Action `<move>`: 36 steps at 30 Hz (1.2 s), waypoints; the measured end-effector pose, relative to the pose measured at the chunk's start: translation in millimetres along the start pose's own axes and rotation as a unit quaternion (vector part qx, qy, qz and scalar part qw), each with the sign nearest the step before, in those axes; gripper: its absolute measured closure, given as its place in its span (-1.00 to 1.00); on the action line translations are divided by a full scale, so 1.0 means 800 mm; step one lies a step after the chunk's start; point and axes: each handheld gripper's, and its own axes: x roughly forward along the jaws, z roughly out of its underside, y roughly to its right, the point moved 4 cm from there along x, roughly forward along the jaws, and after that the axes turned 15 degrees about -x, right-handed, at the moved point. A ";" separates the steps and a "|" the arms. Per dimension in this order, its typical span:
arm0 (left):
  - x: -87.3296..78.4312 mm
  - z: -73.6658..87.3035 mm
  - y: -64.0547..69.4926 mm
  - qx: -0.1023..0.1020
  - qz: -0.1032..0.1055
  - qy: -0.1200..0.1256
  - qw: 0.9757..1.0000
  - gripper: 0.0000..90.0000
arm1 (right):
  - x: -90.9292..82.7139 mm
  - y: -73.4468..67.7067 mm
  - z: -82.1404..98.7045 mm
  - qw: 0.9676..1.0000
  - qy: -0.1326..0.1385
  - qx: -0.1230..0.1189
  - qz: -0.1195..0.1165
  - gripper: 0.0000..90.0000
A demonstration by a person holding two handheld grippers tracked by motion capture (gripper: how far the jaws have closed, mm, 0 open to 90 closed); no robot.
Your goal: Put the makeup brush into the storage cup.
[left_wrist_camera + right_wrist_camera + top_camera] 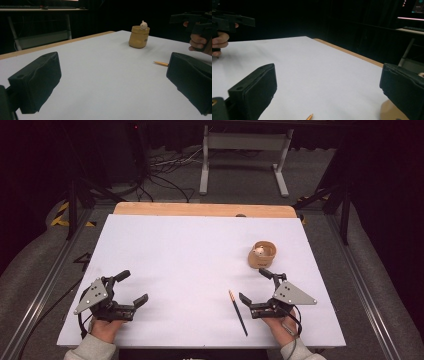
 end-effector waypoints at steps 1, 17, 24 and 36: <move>0.000 0.000 0.000 0.000 0.000 0.000 1.000 -0.99 | 0.002 -0.002 -0.003 1.000 0.000 -0.003 -0.004 -0.97; -0.001 0.000 0.001 -0.006 0.005 -0.010 1.000 -0.99 | 0.013 0.001 -0.037 0.988 -0.127 -0.018 -0.085 -0.84; 0.000 0.000 0.002 -0.001 0.006 -0.012 1.000 -0.99 | 0.019 0.005 -0.041 0.972 -0.202 -0.030 -0.116 -0.81; 0.000 0.000 0.005 0.002 0.010 -0.017 1.000 -0.99 | 0.033 0.008 -0.042 0.940 -0.297 -0.044 -0.160 -0.79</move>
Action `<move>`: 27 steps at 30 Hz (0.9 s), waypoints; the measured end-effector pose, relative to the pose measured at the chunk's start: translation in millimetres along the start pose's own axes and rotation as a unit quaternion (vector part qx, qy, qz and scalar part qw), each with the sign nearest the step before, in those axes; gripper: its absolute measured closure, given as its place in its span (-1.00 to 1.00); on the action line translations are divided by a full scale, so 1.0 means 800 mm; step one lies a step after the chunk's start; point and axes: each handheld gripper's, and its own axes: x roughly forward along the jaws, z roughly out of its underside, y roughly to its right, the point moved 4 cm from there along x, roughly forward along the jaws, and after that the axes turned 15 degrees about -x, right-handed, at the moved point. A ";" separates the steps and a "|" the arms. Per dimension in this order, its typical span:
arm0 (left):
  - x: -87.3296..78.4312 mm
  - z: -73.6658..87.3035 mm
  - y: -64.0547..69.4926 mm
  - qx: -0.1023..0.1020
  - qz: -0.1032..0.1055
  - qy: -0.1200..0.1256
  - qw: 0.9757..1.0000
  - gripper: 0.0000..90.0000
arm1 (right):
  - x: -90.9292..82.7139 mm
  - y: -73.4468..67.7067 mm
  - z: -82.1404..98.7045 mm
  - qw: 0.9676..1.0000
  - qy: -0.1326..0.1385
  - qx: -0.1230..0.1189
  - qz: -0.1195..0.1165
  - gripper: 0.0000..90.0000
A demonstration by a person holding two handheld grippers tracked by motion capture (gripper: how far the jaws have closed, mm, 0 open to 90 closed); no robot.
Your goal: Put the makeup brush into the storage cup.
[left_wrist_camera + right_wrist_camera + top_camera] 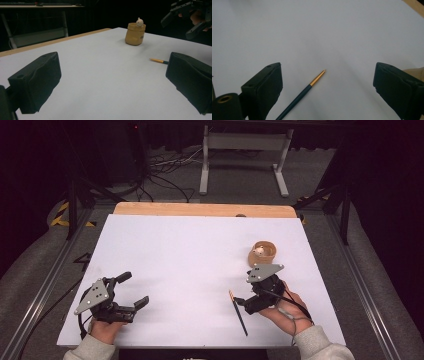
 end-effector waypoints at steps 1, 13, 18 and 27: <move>0.000 0.000 0.000 -0.001 0.000 0.001 1.000 -0.99 | 0.001 0.000 -0.001 1.000 -0.008 0.001 -0.005 -0.79; 0.000 0.001 0.001 -0.001 0.000 0.000 1.000 -0.99 | 0.009 0.004 -0.008 0.996 -0.086 -0.009 -0.038 -0.79; -0.001 0.000 -0.001 0.000 -0.001 -0.002 1.000 -0.98 | 0.014 0.004 -0.009 0.992 -0.112 -0.008 -0.052 -0.78; -0.001 0.001 -0.002 -0.002 -0.003 -0.002 1.000 -0.98 | 0.025 0.000 -0.012 0.985 -0.148 -0.012 -0.088 -0.77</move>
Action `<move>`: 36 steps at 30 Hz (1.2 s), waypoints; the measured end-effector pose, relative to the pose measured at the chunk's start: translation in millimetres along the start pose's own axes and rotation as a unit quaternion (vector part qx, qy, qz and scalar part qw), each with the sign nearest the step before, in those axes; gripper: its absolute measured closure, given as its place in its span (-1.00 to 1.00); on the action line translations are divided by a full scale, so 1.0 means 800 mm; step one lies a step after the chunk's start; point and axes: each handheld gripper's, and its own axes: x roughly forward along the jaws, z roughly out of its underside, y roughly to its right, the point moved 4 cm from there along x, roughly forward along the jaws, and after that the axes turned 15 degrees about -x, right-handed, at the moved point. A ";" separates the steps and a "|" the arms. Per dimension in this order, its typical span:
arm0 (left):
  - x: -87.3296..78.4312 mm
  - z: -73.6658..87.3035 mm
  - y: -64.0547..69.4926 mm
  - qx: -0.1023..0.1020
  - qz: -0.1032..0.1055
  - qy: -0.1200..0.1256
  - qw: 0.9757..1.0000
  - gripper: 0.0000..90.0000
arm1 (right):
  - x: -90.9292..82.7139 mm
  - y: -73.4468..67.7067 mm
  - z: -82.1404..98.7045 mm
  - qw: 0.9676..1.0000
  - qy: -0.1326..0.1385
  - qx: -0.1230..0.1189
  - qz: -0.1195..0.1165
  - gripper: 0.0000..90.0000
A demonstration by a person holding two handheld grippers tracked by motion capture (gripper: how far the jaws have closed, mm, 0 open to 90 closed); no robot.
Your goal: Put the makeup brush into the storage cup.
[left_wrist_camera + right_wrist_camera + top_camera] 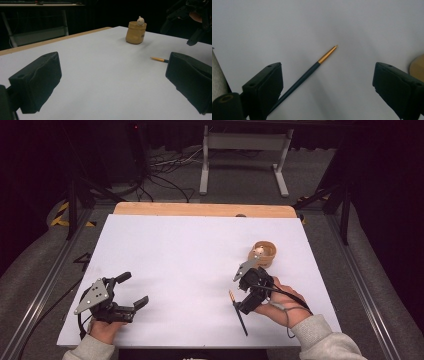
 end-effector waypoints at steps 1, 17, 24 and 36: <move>0.000 0.000 0.000 -0.001 0.000 0.000 1.000 -0.98 | 0.002 -0.001 -0.001 1.000 -0.005 0.001 -0.004 -0.77; -0.001 0.000 0.000 0.002 -0.003 -0.001 1.000 -0.98 | 0.020 -0.005 -0.010 0.999 -0.041 -0.006 -0.033 -0.70; -0.002 0.000 0.000 0.005 -0.003 -0.002 1.000 -0.97 | 0.033 -0.006 -0.010 0.998 -0.049 -0.002 -0.038 -0.65; -0.005 -0.003 0.001 0.009 -0.008 0.001 1.000 -0.97 | 0.053 -0.009 -0.006 0.996 -0.072 -0.003 -0.050 -0.45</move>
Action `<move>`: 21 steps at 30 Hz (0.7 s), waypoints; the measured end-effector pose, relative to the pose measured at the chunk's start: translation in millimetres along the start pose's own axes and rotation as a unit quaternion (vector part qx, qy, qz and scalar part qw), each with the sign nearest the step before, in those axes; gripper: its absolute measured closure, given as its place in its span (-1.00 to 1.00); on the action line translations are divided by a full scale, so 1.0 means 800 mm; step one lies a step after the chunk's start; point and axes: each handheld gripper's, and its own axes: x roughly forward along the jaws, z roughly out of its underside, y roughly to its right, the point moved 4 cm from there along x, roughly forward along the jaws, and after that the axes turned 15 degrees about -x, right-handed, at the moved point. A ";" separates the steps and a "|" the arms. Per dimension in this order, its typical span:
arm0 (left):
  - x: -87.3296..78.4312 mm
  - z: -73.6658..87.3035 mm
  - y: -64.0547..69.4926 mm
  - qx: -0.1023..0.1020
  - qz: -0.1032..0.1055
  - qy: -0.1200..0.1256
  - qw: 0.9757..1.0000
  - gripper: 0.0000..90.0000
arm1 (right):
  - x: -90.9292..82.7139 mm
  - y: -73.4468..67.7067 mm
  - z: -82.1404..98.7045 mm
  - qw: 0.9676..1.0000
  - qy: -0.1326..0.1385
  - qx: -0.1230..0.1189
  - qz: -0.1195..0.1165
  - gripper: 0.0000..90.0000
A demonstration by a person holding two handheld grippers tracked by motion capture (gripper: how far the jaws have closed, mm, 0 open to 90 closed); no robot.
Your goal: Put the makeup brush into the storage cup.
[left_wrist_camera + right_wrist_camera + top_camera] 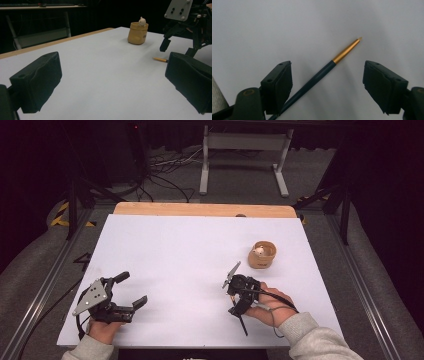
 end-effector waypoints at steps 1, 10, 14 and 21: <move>0.000 0.000 0.000 0.000 0.000 0.001 1.000 -0.97 | 0.000 0.000 0.000 1.000 0.000 0.000 0.000 -0.45; 0.002 0.001 0.001 0.002 0.002 -0.003 1.000 -0.97 | 0.011 0.000 0.004 1.000 -0.023 0.000 -0.004 -0.27; 0.002 0.001 0.001 0.005 0.002 -0.003 1.000 -0.97 | 0.013 0.001 0.005 1.000 -0.027 0.002 -0.005 -0.14; 0.002 0.001 0.001 0.005 0.004 -0.004 1.000 -0.97 | 0.016 -0.001 0.005 0.999 -0.034 0.003 -0.012 -0.02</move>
